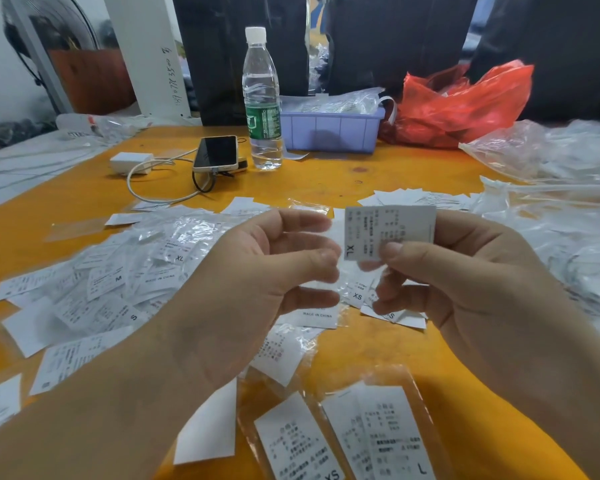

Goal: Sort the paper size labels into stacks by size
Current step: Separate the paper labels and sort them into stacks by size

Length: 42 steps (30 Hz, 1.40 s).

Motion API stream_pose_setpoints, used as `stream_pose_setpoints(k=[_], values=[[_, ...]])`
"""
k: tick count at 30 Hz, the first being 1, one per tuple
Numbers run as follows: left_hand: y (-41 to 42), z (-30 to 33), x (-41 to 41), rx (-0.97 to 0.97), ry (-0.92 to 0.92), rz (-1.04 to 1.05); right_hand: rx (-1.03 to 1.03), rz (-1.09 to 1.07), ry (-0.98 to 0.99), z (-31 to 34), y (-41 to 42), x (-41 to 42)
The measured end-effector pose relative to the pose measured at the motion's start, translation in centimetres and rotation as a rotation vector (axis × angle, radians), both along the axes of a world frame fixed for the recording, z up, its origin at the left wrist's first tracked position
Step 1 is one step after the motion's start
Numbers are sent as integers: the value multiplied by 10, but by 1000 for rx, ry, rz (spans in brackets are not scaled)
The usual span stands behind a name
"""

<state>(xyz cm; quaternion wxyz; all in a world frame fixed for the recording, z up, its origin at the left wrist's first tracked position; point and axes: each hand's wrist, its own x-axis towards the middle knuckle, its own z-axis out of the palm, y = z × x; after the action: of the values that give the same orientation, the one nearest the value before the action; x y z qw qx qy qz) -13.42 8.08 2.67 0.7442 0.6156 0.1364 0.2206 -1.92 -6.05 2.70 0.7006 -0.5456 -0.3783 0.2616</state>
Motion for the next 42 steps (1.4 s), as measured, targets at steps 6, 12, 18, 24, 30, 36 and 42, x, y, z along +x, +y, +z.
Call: stream_pose_setpoints(k=[6, 12, 18, 24, 30, 36, 42], values=[[-3, 1, -1, 153, 105, -130, -2, -9, -132, 1, -1, -5], [0, 2, -2, 135, 76, -107, 13, -167, -141, 2, -4, 0], [-3, 1, -2, 144, 79, -87, 0, -241, -155, 1, -3, 3], [-4, 1, 0, 149, 86, -88, -21, -136, -104, -1, -1, 0], [-3, -3, 0, 198, 96, -61, -44, -79, -70, -3, 0, 1], [-4, -5, 2, 181, 79, -10, -41, -43, -68, -3, 0, 3], [-5, -7, 1, 216, 54, 23, -84, -33, -122, -5, -1, 3]])
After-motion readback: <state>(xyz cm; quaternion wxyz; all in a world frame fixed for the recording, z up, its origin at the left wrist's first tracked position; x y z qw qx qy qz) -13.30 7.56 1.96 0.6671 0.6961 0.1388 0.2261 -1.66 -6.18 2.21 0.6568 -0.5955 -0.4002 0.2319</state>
